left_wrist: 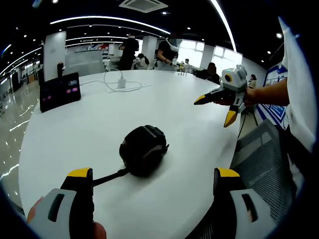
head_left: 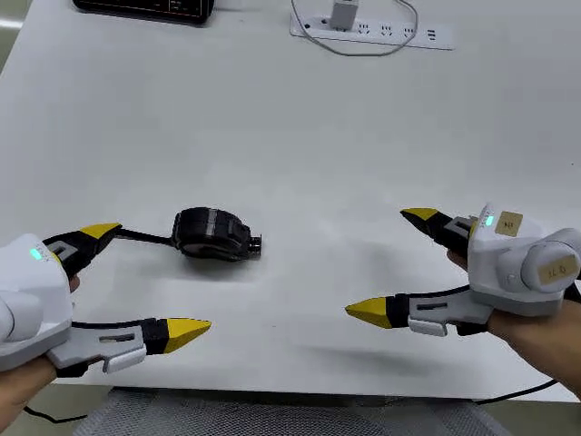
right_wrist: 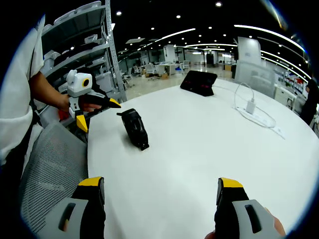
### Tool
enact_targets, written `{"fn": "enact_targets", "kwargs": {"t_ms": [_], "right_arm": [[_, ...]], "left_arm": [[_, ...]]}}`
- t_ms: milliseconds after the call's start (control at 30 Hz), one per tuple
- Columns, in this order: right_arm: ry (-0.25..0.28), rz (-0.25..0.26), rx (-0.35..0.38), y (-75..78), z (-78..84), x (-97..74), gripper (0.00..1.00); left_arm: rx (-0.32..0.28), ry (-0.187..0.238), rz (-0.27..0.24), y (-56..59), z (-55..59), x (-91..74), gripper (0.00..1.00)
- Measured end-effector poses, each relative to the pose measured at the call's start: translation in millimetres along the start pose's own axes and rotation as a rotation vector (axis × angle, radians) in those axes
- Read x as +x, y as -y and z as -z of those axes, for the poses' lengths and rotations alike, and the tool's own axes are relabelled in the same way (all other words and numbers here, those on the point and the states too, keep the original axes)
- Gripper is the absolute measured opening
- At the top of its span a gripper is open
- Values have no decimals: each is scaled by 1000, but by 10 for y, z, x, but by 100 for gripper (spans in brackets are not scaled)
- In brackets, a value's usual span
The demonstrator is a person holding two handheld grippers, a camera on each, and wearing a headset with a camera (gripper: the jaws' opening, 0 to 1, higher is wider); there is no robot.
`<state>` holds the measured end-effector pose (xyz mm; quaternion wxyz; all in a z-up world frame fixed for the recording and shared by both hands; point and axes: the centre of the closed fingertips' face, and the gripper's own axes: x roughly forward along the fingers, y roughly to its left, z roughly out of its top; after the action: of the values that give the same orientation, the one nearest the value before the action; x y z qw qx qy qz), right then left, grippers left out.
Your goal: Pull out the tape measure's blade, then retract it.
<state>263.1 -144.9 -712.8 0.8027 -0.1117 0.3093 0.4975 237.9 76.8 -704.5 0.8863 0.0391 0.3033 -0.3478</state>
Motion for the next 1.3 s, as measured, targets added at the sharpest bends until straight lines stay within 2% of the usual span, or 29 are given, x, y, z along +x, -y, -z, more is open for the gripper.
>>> {"fn": "enact_targets", "kwargs": {"t_ms": [600, 1033, 1300], "right_arm": [[-14, 25, 11, -58, 171, -145, 99], [-17, 52, 15, -41, 269, -289, 99], [-22, 49, 15, -35, 276, -274, 99]], "left_arm": [[6, -14, 6, 8, 102, -76, 99], [3, -13, 7, -2, 117, -104, 99], [7, -13, 9, 14, 113, -104, 99]]}}
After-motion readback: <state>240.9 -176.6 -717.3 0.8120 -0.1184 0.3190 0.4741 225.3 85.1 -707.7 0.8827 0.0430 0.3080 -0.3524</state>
